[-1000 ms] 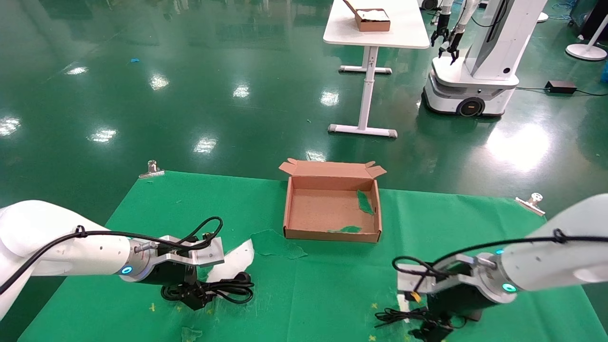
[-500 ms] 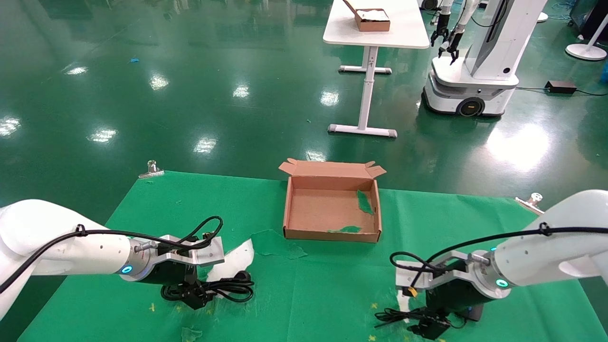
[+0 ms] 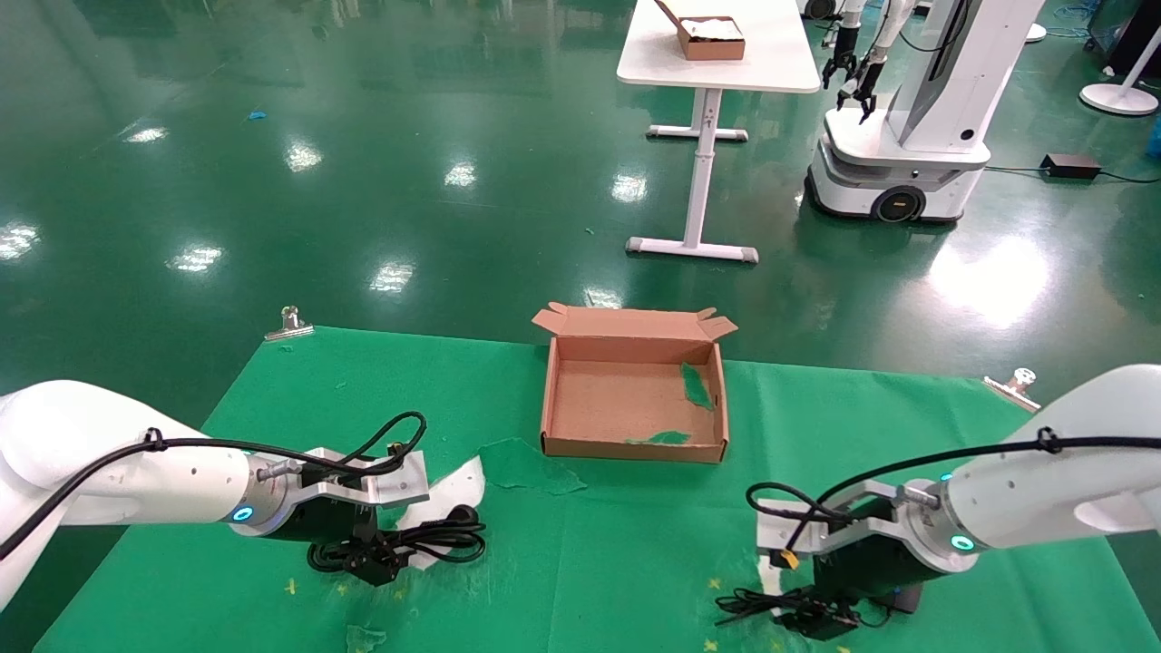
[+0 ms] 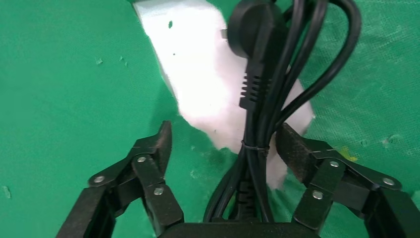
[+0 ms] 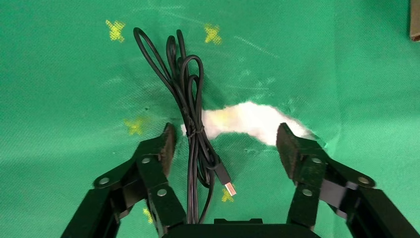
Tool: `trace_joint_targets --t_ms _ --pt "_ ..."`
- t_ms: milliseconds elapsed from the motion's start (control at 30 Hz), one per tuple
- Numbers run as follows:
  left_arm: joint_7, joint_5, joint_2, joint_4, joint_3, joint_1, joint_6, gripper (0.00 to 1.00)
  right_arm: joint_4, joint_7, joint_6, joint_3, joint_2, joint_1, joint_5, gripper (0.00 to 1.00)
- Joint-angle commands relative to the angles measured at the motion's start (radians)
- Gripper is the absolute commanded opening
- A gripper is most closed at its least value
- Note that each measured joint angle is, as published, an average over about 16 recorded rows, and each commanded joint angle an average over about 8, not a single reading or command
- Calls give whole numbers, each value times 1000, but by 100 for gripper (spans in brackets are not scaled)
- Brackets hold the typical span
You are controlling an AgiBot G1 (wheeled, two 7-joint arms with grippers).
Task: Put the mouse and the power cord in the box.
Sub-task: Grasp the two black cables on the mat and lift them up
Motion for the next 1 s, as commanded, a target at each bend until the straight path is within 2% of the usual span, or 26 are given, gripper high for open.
trace_joint_targets --t_ms 33,733,1000 --pt "0 0 0 -1 0 0 0 0 3 0 -1 0 1 -1 1 0" --pt "-1 0 -2 -2 0 -1 2 0 12 1 -3 2 5 -3 4 0" --pt "8 -43 -23 -22 -26 -59 56 0 31 0 -2 14 26 35 9 0"
